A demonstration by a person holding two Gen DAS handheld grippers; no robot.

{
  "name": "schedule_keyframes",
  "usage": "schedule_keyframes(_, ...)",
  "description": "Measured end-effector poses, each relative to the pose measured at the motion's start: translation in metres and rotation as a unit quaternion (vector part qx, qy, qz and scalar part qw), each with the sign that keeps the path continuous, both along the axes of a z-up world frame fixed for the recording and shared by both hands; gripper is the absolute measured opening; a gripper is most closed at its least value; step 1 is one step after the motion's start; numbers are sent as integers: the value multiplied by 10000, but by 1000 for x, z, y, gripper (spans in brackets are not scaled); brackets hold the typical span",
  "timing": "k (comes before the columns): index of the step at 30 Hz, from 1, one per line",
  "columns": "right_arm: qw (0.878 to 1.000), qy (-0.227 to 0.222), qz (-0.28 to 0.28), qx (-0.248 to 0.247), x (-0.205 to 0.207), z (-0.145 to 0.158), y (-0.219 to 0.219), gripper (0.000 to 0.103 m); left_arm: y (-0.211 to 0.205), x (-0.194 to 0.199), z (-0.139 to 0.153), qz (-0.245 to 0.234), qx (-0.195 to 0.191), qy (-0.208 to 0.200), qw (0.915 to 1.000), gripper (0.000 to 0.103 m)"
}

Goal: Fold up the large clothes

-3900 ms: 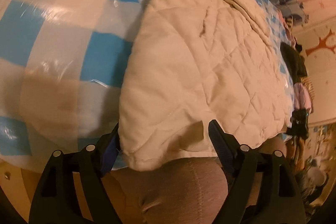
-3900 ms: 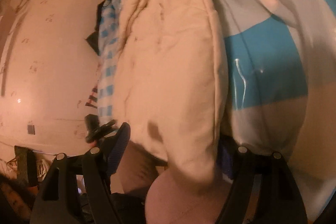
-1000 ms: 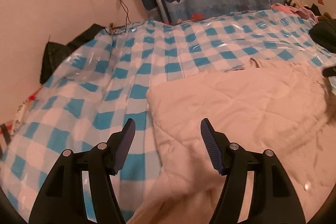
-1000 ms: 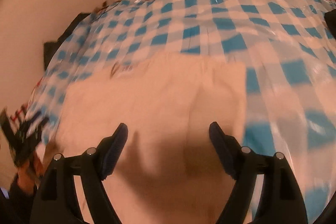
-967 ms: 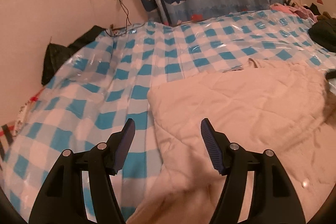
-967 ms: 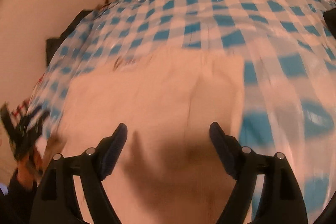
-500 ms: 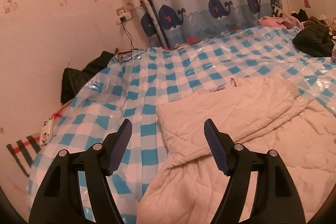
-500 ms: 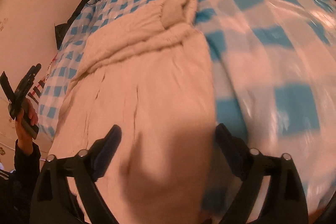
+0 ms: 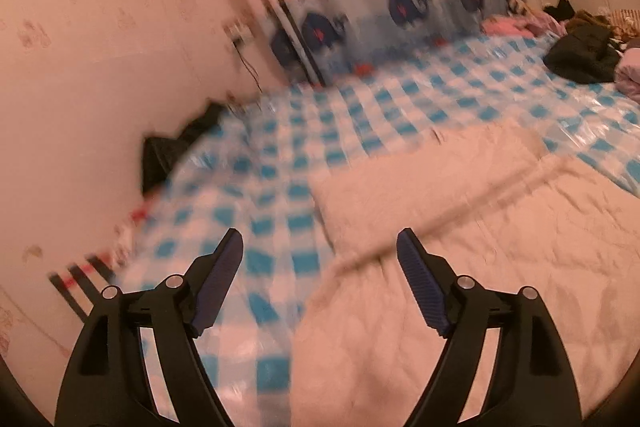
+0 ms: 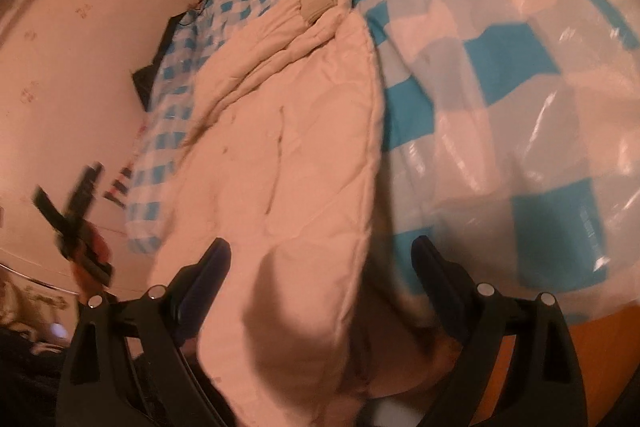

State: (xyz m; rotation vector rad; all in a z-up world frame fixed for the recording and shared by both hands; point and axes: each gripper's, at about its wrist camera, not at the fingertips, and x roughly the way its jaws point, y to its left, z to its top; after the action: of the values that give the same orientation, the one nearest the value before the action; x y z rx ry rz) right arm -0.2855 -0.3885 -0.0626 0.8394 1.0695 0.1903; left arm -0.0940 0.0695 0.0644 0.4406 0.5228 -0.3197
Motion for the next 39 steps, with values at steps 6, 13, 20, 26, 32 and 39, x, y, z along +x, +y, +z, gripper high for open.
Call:
schedule_keyframes(6,9967,-51,138,804,2,-8,-6,88,102,44,-61,546,-1130,2717,9542,78)
schedule_keyframes(13,9899,128,397,1358,9,-27,-1,88,194,43,-155,1276,-2095,4482,8596,78)
schedule_keyframes(20,9820,68,528,1812,16,-35,10,88,187,28,-209,788,-3249,5389,7732,80)
schedule_keyframes(26,9777,205,630,1993,23,-44,19,88,166,18,-208,439,-3369,5261,7796,80)
schedule_keyframes(32,9816,60,621,1806,25,-44,27,27,155,14,-197,468,-3457,5137,7839,23)
schedule_keyframes(39,9817,-695,663,1643,17,-6,37,17,154,5,-137,208,-3515,4727,8078,11)
